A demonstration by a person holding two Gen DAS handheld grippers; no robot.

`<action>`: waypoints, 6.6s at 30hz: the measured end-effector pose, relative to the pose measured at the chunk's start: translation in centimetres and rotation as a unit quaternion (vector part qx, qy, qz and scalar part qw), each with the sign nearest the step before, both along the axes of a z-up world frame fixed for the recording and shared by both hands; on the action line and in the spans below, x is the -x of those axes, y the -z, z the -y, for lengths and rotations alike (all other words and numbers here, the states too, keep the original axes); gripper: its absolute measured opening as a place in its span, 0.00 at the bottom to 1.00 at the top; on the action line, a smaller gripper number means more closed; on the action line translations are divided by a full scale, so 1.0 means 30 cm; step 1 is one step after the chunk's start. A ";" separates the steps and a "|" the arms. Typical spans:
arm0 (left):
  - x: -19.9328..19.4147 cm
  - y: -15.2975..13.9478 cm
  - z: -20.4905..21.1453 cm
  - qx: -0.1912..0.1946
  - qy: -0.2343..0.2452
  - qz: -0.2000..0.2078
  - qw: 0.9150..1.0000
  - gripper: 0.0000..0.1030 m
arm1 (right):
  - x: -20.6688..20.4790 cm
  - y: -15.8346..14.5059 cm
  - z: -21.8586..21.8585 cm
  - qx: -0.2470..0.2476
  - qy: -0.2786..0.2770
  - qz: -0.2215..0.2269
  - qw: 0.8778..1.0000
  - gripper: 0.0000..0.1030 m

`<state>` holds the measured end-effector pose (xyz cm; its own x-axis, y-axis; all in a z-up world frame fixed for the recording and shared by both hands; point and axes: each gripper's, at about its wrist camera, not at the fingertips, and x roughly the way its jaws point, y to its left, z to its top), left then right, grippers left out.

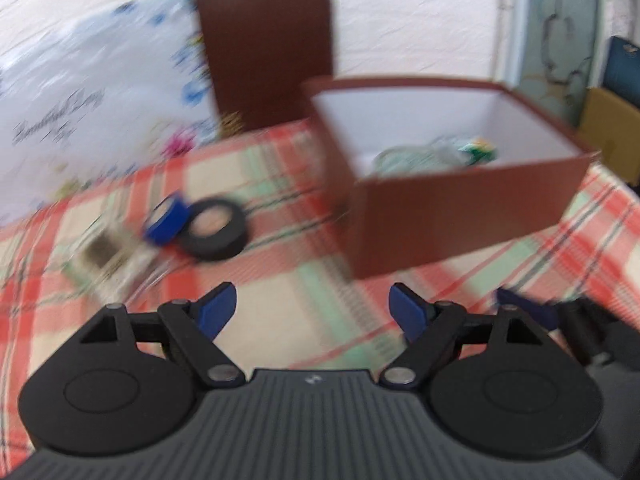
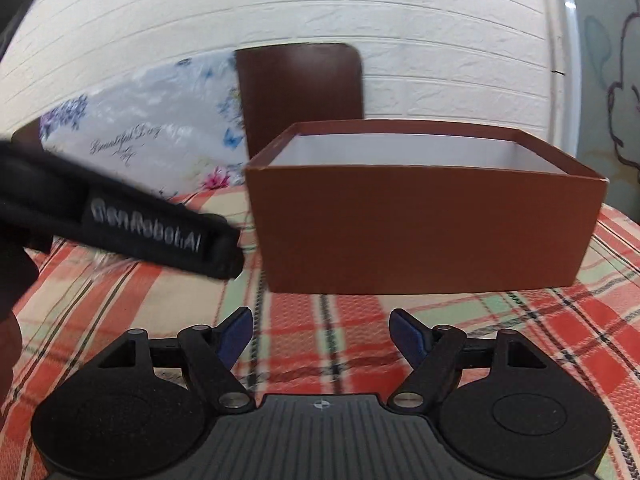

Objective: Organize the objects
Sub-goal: 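Reach the right gripper to the clear cotton swab bag and grasp it, then lift the cotton swab bag with the right gripper, then carry the swab bag into the brown box and open the right gripper, then move the right gripper to the green box and grasp it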

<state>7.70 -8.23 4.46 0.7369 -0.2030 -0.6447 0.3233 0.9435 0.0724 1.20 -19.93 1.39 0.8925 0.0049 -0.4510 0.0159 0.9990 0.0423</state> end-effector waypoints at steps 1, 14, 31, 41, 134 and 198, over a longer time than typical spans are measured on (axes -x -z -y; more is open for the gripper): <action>-0.002 0.013 -0.025 -0.006 -0.012 -0.003 1.000 0.82 | 0.000 0.002 -0.017 0.004 -0.006 -0.002 1.000 0.72; -0.024 0.116 -0.308 -0.025 -0.111 -0.018 0.993 0.83 | -0.028 0.025 -0.230 0.050 -0.092 -0.038 0.994 0.72; -0.074 0.182 -0.778 0.054 -0.280 0.029 0.958 0.96 | -0.285 -0.009 -0.496 0.089 -0.186 0.017 0.978 0.75; -0.081 0.194 -0.778 0.055 -0.266 0.033 0.962 0.98 | -0.518 0.017 -0.579 0.065 -0.220 -0.038 0.973 0.61; 0.067 -0.058 -0.021 0.010 -0.021 0.015 1.000 0.72 | 0.107 -0.089 0.024 0.014 0.043 0.069 0.997 0.70; -0.086 0.199 -0.863 0.036 -0.270 0.023 0.962 1.00 | -0.554 0.011 -0.701 0.093 -0.289 -0.041 0.952 0.61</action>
